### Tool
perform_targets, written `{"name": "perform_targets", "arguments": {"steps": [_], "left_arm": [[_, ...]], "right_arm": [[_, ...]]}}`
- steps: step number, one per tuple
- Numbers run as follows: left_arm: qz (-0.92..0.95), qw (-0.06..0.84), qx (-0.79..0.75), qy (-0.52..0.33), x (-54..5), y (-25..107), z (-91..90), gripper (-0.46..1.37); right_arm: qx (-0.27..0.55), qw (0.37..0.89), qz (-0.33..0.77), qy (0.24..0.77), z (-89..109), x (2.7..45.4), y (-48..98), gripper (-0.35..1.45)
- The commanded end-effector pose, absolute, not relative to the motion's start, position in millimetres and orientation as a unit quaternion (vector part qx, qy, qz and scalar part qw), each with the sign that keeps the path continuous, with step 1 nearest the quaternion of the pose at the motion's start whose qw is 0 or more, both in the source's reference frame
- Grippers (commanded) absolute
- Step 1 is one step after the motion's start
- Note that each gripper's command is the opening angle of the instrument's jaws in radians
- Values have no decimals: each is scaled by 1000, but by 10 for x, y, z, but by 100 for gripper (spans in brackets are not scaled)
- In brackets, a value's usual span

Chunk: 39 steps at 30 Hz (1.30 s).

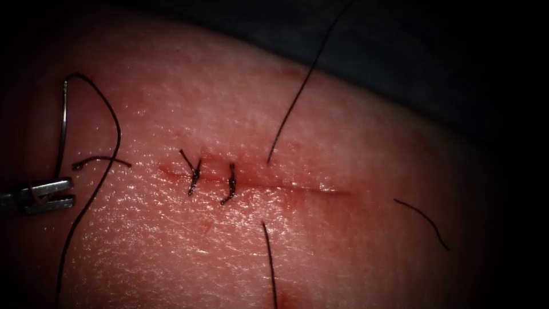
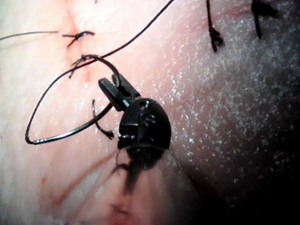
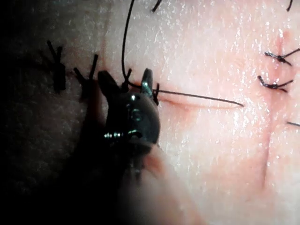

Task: Wound Closure
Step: Repeatably pull the suture through the incision with the right tool

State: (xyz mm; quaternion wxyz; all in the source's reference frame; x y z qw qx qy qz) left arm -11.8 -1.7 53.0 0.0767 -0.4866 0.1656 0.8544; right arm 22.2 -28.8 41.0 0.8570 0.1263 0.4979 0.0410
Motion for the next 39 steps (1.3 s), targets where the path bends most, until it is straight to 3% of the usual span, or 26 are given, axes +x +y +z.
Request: {"name": "perform_targets", "arguments": {"steps": [1, 15, 31, 39], "left_arm": [[855, 75, -487, 162, -118, -17, 530, -35], [855, 75, -487, 163, -120, -17, 529, -35], [855, 75, -487, 162, -122, -19, 528, -35], [854, 74, -488, 162, -123, -19, 528, -35]], "right_arm": [[128, 857, 43, 497, 409, 216, -285, 128], [91, 847, 113, 511, 411, 137, -230, 125], [42, 848, 132, 512, 489, 153, -139, 123], [37, 850, 96, 516, 526, 185, -135, 118]]}}
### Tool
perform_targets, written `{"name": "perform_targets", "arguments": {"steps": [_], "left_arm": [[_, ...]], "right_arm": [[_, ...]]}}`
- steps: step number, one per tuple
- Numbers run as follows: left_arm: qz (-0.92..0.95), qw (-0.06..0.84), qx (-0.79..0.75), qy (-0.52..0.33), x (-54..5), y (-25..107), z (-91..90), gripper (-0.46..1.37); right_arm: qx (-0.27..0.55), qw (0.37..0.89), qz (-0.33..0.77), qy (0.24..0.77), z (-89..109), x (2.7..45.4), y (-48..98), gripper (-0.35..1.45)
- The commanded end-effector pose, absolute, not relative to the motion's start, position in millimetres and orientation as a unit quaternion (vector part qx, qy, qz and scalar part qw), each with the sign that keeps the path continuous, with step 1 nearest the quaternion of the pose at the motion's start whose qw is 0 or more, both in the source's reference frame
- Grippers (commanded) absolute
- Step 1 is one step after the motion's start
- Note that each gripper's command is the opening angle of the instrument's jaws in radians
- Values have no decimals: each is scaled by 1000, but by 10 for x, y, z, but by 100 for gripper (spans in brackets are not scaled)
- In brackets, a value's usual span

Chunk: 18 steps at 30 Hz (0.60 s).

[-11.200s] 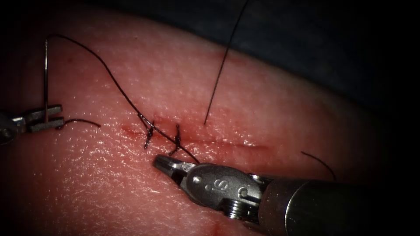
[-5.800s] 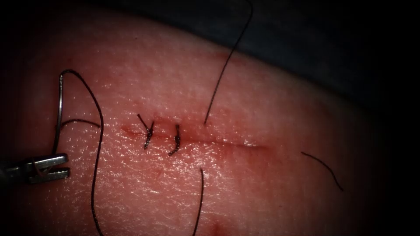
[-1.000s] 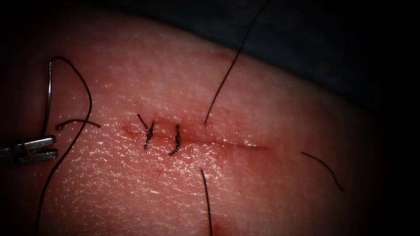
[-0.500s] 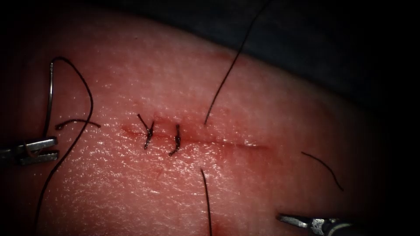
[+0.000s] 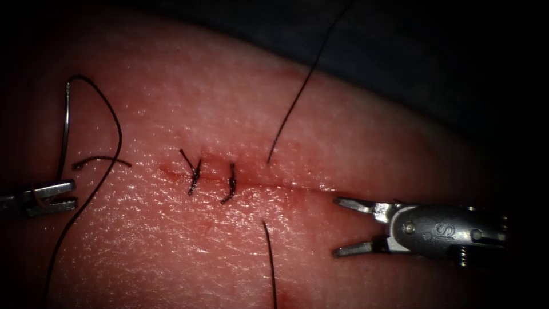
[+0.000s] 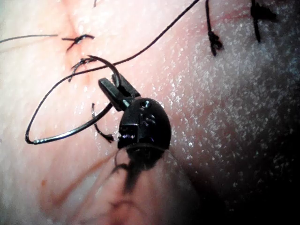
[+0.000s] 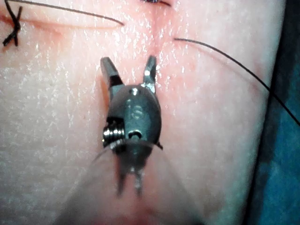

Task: Wound Closure
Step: Repeatably pull the suture through the incision with the right tool

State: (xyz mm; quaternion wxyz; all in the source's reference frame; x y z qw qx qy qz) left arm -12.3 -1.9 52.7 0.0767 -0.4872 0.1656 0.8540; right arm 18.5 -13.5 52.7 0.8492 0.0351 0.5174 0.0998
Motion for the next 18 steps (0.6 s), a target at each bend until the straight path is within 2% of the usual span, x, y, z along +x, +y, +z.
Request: {"name": "perform_targets", "arguments": {"steps": [1, 6, 18], "left_arm": [[854, 74, -488, 162, -123, -19, 528, -35], [854, 74, -488, 162, -122, -20, 528, -35], [854, 74, -488, 162, -122, -20, 528, -35]], "right_arm": [[38, 851, 90, 517, 531, 190, -137, 117], [48, 849, 68, 522, 547, 214, -150, 103], [52, 850, 52, 522, 565, 251, -158, 98]]}}
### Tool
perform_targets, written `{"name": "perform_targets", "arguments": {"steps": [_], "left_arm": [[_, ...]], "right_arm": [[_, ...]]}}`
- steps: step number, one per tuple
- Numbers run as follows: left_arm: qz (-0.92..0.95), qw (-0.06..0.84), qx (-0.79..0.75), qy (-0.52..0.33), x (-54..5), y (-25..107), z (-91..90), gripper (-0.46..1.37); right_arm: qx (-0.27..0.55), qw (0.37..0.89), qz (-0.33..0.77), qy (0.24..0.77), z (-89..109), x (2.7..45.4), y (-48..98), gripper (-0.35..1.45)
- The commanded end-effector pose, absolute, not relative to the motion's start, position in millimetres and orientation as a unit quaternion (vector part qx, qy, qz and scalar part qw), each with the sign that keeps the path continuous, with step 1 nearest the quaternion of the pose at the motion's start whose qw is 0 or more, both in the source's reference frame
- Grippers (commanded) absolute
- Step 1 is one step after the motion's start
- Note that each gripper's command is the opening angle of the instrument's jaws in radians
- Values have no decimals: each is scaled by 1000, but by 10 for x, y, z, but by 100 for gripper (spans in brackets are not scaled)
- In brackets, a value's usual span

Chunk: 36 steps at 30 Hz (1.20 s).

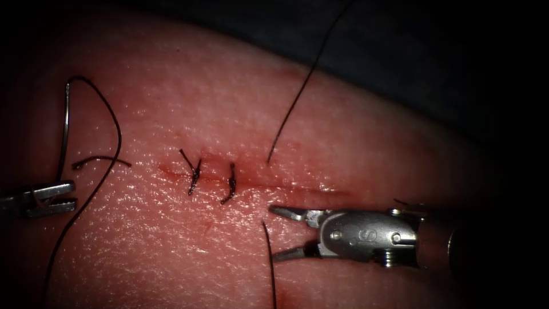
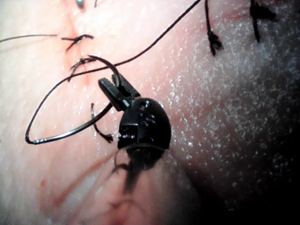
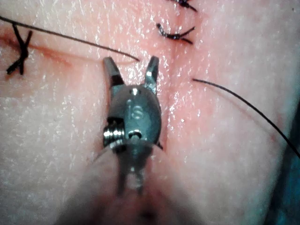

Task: Wound Closure
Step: Repeatably pull the suture through the incision with the right tool

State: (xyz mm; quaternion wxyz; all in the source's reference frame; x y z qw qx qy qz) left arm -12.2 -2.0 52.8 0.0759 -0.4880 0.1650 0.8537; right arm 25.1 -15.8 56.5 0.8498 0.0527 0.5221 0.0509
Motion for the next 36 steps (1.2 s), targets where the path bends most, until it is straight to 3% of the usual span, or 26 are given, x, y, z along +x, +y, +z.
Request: {"name": "perform_targets", "arguments": {"steps": [1, 6, 9, 10, 11, 12, 26, 36], "left_arm": [[854, 74, -488, 162, -122, -20, 528, -35], [854, 74, -488, 162, -122, -21, 527, -35], [854, 74, -488, 162, -122, -21, 527, -35], [854, 74, -488, 162, -122, -20, 527, -35], [854, 74, -488, 162, -122, -20, 527, -35], [854, 74, -488, 162, -122, -21, 527, -35], [854, 74, -488, 162, -122, -21, 527, -35], [854, 74, -488, 162, -122, -21, 527, -35]], "right_arm": [[51, 850, 52, 521, 567, 253, -157, 98], [49, 851, 51, 520, 574, 255, -157, 89], [50, 851, 49, 520, 574, 254, -160, 64], [52, 851, 47, 520, 574, 253, -161, 39], [59, 849, 42, 524, 573, 253, -162, -22], [68, 846, 37, 527, 573, 253, -163, -35], [62, 840, 33, 538, 563, 253, -159, -35], [85, 855, -15, 512, 536, 247, -198, -35]]}}
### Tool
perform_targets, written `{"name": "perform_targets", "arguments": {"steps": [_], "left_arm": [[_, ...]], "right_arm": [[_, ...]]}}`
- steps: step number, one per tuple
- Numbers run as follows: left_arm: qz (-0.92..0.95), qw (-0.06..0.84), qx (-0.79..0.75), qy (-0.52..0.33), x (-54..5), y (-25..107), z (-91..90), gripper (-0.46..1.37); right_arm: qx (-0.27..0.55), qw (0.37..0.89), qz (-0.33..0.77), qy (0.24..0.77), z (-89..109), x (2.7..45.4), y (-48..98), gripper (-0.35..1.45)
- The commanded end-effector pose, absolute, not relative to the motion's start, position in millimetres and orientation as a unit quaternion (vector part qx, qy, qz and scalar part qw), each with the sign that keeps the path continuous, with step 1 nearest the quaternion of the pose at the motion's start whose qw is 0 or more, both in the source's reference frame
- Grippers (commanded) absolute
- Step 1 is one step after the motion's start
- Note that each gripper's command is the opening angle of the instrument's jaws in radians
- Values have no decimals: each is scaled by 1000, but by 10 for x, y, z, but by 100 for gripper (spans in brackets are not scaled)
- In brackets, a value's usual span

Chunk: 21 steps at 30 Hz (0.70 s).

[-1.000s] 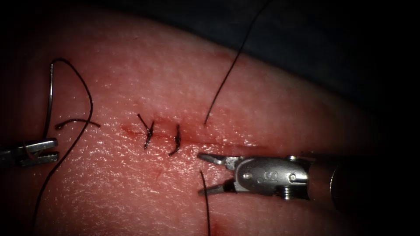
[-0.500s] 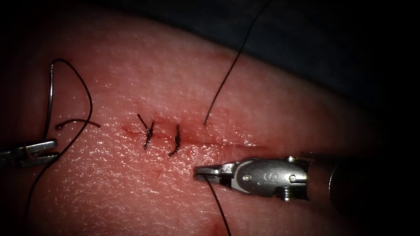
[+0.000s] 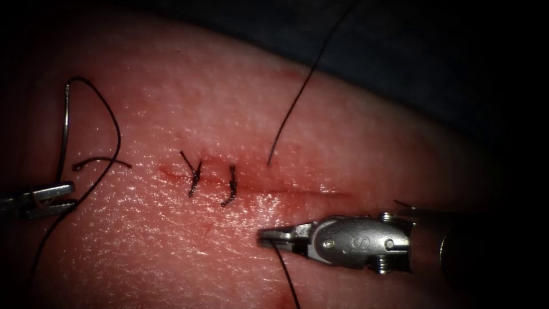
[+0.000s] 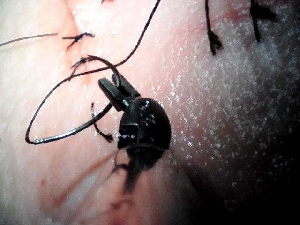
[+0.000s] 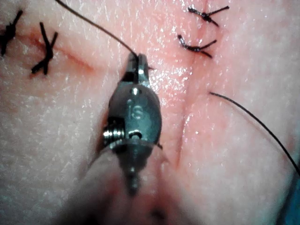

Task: Wound Closure
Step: Repeatably pull the suture through the incision with the right tool

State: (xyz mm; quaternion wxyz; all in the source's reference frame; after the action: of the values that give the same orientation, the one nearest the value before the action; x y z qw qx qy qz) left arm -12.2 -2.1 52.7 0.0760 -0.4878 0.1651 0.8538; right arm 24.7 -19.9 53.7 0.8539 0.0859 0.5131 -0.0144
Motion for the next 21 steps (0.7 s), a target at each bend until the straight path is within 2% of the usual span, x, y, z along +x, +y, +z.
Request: {"name": "perform_targets", "arguments": {"steps": [1, 21], "left_arm": [[854, 74, -488, 162, -122, -21, 527, -35], [854, 74, -490, 158, -115, -16, 523, -35]], "right_arm": [[88, 855, -19, 511, 531, 247, -205, -35], [132, 858, -78, 490, 446, 243, -302, -35]]}}
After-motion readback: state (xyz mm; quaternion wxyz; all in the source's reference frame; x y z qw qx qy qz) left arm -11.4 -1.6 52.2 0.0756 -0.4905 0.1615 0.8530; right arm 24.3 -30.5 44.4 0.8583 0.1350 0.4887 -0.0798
